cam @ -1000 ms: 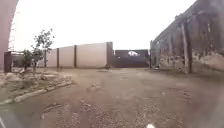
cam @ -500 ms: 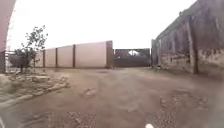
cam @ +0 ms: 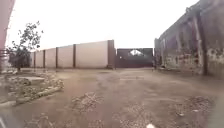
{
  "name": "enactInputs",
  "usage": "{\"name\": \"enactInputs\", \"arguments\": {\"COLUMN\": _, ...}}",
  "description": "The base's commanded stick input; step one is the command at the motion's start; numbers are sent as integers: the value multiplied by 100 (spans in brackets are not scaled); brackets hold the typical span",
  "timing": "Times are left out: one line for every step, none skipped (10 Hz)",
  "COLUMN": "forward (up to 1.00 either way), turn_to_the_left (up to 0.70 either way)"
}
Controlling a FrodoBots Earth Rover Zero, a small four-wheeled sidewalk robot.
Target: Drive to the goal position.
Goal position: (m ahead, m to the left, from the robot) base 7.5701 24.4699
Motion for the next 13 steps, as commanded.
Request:
{"name": "enactInputs", "arguments": {"forward": 85, "turn_to_the_left": 0}}
{"name": "enactInputs", "arguments": {"forward": 85, "turn_to_the_left": 0}}
{"name": "enactInputs", "arguments": {"forward": 85, "turn_to_the_left": 0}}
{"name": "enactInputs", "arguments": {"forward": 85, "turn_to_the_left": 0}}
{"name": "enactInputs", "arguments": {"forward": 85, "turn_to_the_left": 0}}
{"name": "enactInputs", "arguments": {"forward": 85, "turn_to_the_left": 0}}
{"name": "enactInputs", "arguments": {"forward": 85, "turn_to_the_left": 0}}
{"name": "enactInputs", "arguments": {"forward": 85, "turn_to_the_left": 0}}
{"name": "enactInputs", "arguments": {"forward": 85, "turn_to_the_left": 0}}
{"name": "enactInputs", "arguments": {"forward": 85, "turn_to_the_left": 0}}
{"name": "enactInputs", "arguments": {"forward": 85, "turn_to_the_left": 0}}
{"name": "enactInputs", "arguments": {"forward": 85, "turn_to_the_left": 0}}
{"name": "enactInputs", "arguments": {"forward": 85, "turn_to_the_left": 6}}
